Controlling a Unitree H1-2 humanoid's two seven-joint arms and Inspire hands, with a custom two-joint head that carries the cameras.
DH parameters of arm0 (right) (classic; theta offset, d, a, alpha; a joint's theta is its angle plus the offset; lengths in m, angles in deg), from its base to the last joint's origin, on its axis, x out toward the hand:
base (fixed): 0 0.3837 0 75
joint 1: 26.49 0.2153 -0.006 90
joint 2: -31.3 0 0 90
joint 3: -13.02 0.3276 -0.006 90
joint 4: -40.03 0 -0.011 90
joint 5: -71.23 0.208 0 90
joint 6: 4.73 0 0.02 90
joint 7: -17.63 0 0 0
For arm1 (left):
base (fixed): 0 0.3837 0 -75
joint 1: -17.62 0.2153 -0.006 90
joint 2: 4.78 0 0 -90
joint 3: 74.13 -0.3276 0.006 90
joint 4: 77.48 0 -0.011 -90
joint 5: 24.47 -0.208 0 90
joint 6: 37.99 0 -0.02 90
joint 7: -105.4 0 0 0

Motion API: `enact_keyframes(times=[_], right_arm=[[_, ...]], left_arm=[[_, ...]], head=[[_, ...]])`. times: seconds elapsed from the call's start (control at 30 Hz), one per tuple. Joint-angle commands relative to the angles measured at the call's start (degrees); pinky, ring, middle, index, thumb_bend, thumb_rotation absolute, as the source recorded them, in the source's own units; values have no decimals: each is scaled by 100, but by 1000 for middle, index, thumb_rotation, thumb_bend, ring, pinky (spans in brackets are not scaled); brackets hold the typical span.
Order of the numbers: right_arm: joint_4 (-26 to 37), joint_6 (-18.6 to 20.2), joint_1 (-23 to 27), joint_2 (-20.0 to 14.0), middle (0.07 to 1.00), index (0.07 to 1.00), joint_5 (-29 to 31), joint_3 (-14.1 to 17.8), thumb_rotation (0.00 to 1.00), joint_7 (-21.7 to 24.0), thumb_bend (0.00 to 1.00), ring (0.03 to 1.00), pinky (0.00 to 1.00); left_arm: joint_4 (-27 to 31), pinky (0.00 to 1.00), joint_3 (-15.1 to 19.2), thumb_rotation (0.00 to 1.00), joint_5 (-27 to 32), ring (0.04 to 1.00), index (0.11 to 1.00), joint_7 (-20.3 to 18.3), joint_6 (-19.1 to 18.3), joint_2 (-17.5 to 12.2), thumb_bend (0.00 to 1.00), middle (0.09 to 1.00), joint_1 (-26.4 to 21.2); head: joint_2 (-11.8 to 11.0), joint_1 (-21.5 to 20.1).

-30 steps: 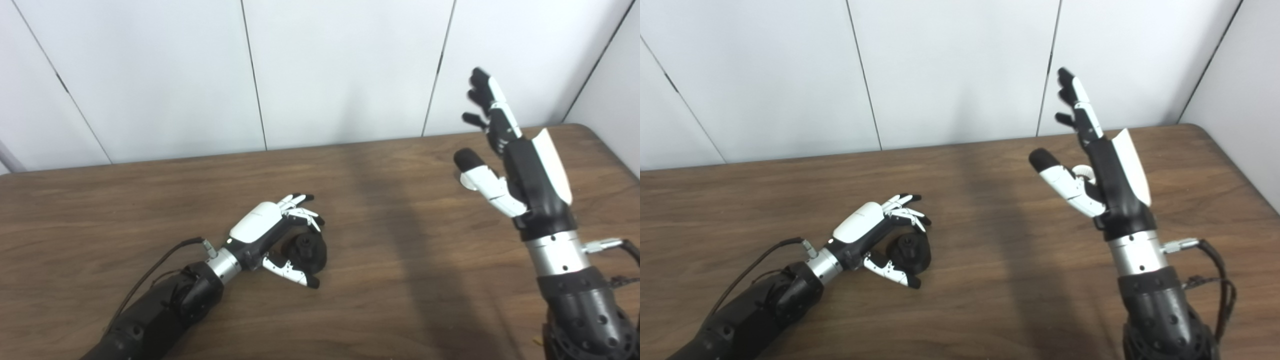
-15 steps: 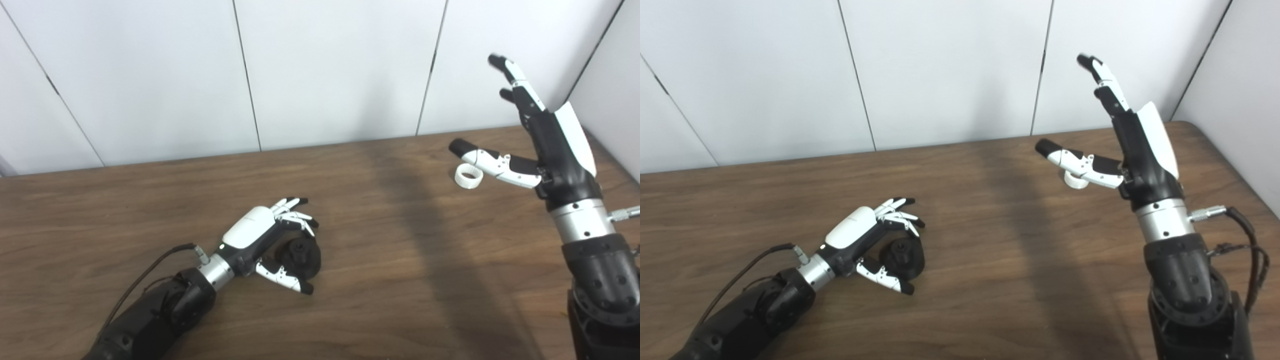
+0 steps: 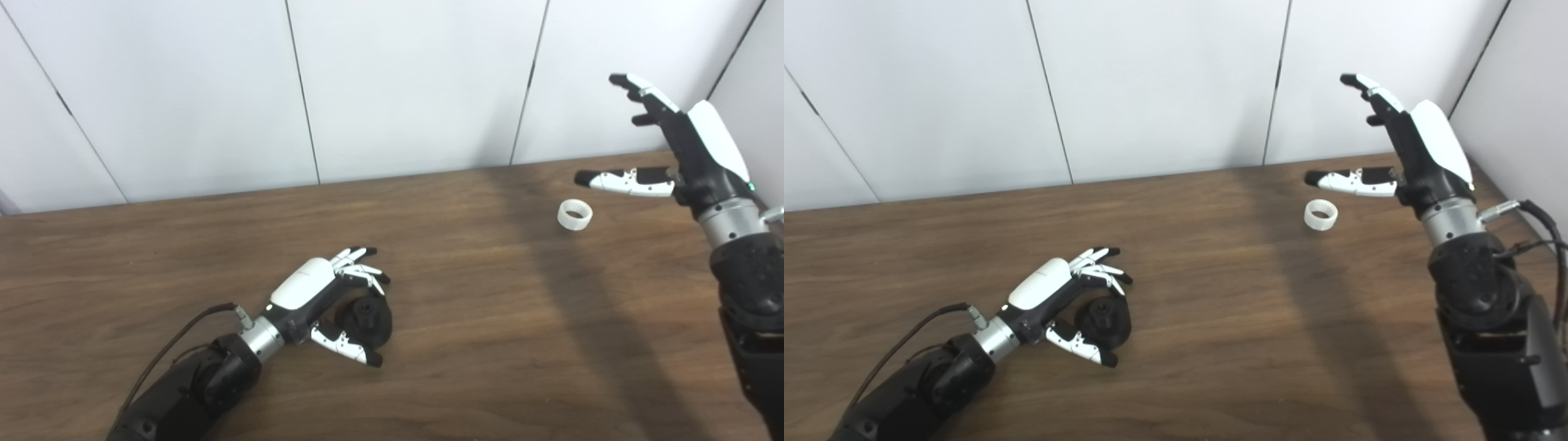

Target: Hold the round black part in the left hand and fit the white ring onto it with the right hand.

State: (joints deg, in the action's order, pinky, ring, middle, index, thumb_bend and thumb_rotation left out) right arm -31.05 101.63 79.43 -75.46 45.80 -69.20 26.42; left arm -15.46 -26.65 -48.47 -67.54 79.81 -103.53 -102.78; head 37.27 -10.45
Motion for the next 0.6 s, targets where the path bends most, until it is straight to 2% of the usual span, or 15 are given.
enact_keyframes(times=[0.0,0.1,0.27,0.37,0.57], right_arm=[[-77,-286,244,-260,885,839,-13,7,242,-8,692,903,811],[-278,-201,345,-485,890,825,-33,-94,234,212,723,923,840],[-651,-145,621,-946,902,808,-122,-375,287,687,819,976,903],[-869,-220,766,-1153,896,789,-216,-540,293,856,876,985,884],[-1384,-438,1042,-1471,884,768,-503,-943,314,1062,921,967,811]], left_arm=[[-182,1000,-176,59,-145,970,480,-277,-88,-71,524,764,165],[-216,1000,-233,58,-167,972,480,-203,-88,-85,524,764,158],[-257,1000,-331,59,-137,968,480,-105,-87,-148,524,763,139],[-261,1000,-382,59,-108,971,480,-75,-87,-188,524,764,124],[-226,1000,-402,60,-92,969,480,-80,-87,-225,524,766,138]], head=[[2,-8],[-70,-82],[-110,-224],[-96,-268],[-106,-352]])
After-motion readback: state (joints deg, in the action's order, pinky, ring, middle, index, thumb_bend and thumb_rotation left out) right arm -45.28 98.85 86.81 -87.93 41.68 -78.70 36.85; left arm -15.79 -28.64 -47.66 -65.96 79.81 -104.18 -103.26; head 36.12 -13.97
